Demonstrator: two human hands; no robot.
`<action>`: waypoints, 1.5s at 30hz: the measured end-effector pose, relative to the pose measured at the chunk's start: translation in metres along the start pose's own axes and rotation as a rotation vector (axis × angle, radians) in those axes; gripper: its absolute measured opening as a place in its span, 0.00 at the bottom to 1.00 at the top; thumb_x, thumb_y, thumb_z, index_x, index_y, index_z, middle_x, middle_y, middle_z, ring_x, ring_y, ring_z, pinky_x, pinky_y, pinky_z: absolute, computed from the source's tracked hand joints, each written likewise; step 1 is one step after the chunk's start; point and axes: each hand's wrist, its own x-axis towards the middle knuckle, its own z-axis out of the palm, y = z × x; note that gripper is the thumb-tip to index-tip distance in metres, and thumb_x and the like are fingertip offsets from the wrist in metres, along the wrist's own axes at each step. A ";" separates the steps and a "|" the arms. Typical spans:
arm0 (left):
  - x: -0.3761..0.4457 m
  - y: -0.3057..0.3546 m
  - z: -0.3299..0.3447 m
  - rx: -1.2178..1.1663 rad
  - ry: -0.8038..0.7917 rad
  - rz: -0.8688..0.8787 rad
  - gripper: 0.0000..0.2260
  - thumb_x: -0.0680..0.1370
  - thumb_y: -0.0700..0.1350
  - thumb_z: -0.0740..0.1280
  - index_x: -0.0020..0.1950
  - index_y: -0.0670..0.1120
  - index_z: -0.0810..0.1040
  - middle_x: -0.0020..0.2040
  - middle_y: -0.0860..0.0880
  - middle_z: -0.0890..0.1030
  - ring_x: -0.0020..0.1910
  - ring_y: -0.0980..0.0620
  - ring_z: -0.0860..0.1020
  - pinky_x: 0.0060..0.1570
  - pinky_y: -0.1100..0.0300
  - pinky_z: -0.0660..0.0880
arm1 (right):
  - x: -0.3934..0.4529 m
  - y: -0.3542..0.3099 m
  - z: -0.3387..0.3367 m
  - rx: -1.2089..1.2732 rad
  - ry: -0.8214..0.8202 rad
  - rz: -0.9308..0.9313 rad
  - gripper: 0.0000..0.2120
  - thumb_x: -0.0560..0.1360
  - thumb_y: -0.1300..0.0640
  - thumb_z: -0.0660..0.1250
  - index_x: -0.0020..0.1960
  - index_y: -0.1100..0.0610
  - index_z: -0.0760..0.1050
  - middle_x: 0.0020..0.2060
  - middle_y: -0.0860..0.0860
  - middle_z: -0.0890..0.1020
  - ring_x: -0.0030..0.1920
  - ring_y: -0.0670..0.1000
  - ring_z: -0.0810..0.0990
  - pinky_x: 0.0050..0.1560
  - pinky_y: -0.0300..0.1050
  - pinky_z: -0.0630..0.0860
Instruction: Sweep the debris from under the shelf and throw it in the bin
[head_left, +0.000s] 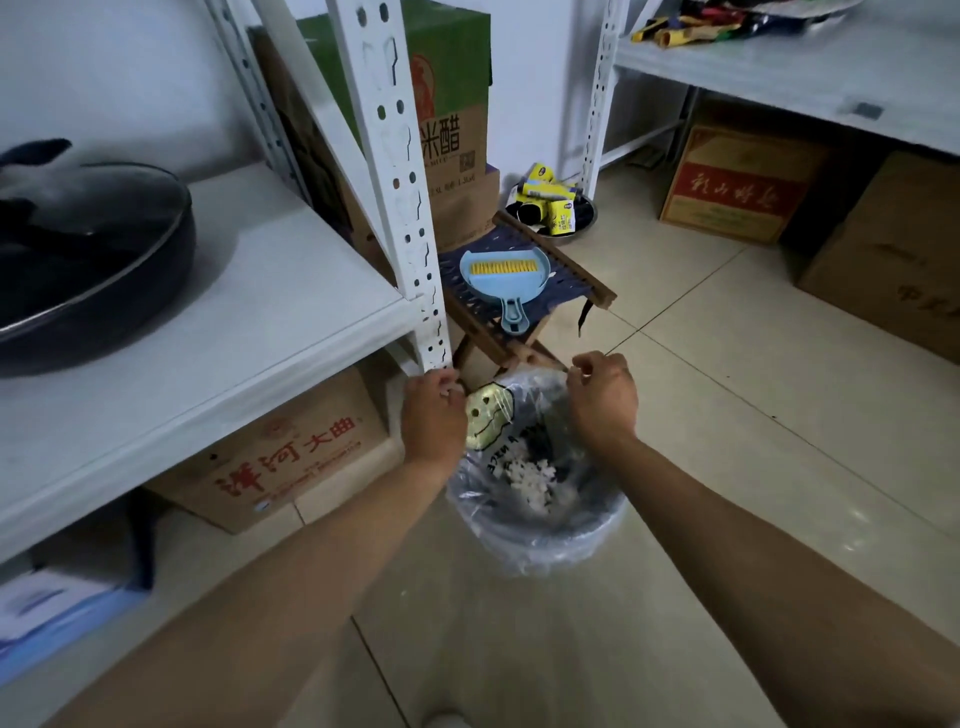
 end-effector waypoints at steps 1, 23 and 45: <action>-0.007 -0.008 -0.003 0.030 0.002 -0.086 0.10 0.79 0.44 0.61 0.59 0.45 0.77 0.59 0.45 0.76 0.56 0.48 0.78 0.58 0.53 0.75 | -0.006 0.008 -0.006 -0.033 0.011 0.053 0.13 0.79 0.56 0.60 0.60 0.57 0.77 0.59 0.58 0.75 0.53 0.58 0.79 0.57 0.51 0.76; -0.067 -0.021 -0.018 -0.289 -0.364 -0.701 0.13 0.79 0.30 0.61 0.63 0.35 0.72 0.62 0.34 0.77 0.57 0.38 0.81 0.42 0.54 0.84 | -0.068 0.044 -0.017 -0.180 -0.274 0.394 0.19 0.75 0.62 0.65 0.64 0.66 0.69 0.62 0.64 0.76 0.64 0.64 0.74 0.63 0.53 0.72; -0.076 -0.063 -0.021 -0.162 -0.166 -0.579 0.11 0.80 0.45 0.59 0.58 0.41 0.74 0.56 0.41 0.80 0.54 0.42 0.80 0.57 0.46 0.79 | -0.082 0.015 -0.012 -0.217 -0.008 0.134 0.19 0.75 0.68 0.60 0.66 0.64 0.69 0.63 0.63 0.70 0.61 0.64 0.73 0.59 0.57 0.74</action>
